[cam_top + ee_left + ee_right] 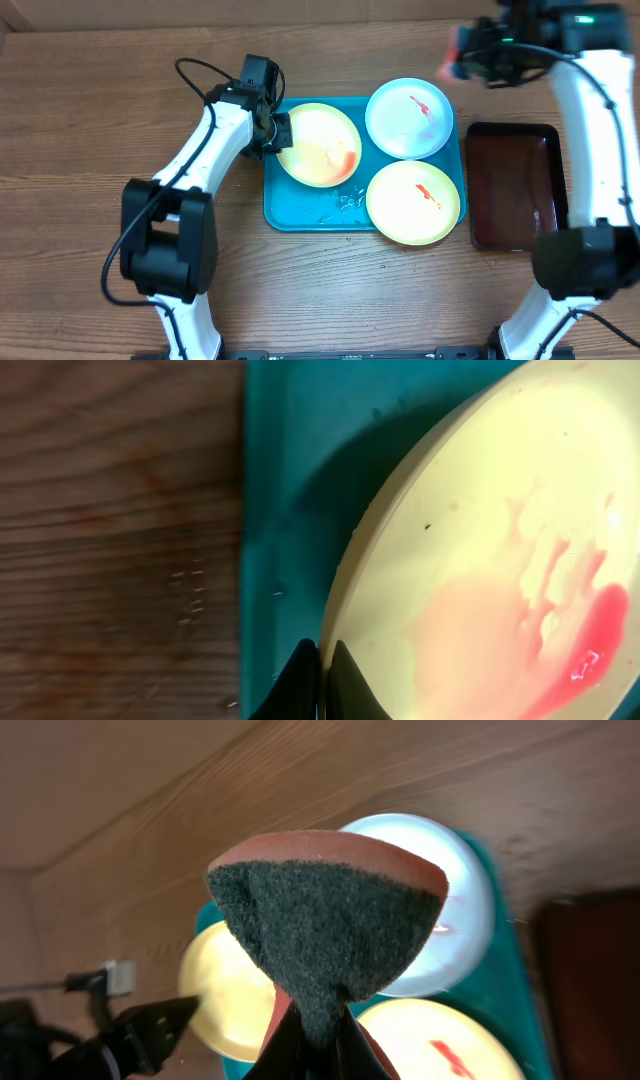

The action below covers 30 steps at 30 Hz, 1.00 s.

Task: Clean dirty plates on tray and stack at the side
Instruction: 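Lift the sponge away with right gripper to the upper right, then lift the yellow plate with left gripper and set it left of tray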

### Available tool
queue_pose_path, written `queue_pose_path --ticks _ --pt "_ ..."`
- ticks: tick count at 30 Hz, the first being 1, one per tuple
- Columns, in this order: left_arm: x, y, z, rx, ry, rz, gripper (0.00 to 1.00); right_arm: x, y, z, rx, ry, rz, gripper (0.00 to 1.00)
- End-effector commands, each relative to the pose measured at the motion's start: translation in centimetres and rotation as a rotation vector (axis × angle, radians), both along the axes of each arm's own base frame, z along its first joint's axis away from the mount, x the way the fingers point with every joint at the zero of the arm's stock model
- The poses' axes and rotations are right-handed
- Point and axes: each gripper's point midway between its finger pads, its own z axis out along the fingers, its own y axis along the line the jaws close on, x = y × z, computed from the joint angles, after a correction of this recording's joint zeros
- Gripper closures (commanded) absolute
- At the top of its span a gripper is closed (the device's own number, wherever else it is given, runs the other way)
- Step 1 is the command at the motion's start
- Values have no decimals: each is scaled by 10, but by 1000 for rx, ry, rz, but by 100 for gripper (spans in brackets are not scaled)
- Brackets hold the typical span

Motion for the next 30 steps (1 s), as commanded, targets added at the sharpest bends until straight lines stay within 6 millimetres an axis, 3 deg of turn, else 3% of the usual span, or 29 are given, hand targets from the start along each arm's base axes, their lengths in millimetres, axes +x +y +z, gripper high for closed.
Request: queue_pose_path --ticks 1,6,11,19,30 --pt "14 21 58 113 -156 14 96 -6 -34 5 -15 5 -56 96" --pt "10 34 96 193 -248 37 96 -16 -60 -1 -35 40 -72 96" --pt "4 32 126 342 -339 31 96 -20 -65 -3 -55 56 -68 96" --pt "-8 24 150 694 -440 23 96 -25 -66 -6 -60 77 -70 96" --pt "-14 32 185 902 -559 118 96 -28 -65 -7 -64 89 -57 96"
